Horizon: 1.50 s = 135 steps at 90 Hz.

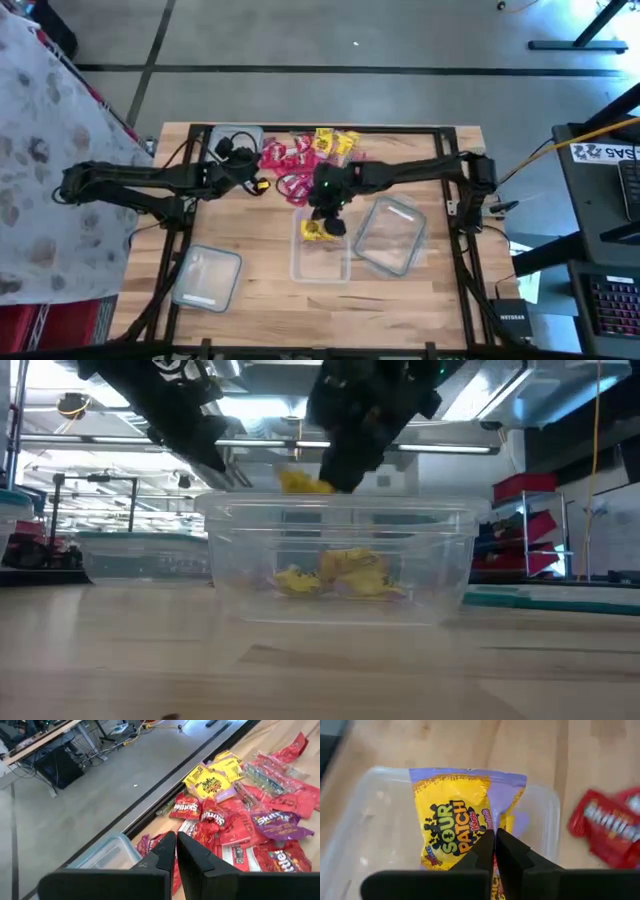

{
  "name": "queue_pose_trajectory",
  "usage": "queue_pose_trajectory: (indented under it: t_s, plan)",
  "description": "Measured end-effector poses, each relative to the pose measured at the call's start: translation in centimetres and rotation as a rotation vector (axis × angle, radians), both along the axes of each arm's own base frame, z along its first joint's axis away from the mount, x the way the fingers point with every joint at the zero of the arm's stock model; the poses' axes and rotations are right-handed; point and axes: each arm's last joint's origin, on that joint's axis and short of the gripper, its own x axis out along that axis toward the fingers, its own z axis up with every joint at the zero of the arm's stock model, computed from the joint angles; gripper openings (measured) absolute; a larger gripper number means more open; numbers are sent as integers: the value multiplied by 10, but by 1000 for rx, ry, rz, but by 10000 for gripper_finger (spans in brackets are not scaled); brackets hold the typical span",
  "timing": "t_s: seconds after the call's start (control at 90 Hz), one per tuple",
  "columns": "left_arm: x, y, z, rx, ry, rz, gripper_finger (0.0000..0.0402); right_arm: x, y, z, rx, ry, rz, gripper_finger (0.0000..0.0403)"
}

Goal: Sort candy
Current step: Put the yellow candy into the right transparent bin

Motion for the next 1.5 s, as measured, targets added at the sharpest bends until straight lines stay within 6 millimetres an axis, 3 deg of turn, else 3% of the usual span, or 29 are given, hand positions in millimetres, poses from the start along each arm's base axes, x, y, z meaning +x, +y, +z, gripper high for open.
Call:
queue_pose_trajectory:
  t_s: [0.1, 0.367, 0.567, 0.767, 0.878, 1.167, 1.333, 1.5]
  plan:
    - [0, 0, 0, 0, -1, 0, 0, 4, 4, -16, -11, 47, -9, 0]
    - [0, 0, 0, -5, -4, 4, 0, 8, 3, -33, -86, 87, -57, 16]
    - [0, 0, 0, -6, -6, 5, 0, 11, 1, -30, -141, 69, -91, 95]
    - [0, 0, 0, -12, -16, 10, 0, 17, 1, -3, -108, 10, -43, 153]
    - [0, 0, 0, -14, -19, 12, 0, 17, 4, -2, -41, 7, 16, 154]
    - [0, 0, 0, -13, -17, 11, 0, 25, 2, -44, -68, 65, -41, 128]
    - [0, 0, 0, -15, -18, 12, 0, 26, 3, -35, -45, 26, -25, 120]
    - [0, 0, 0, -16, -20, 13, 0, 17, 2, 16, -78, -94, 1, 119]
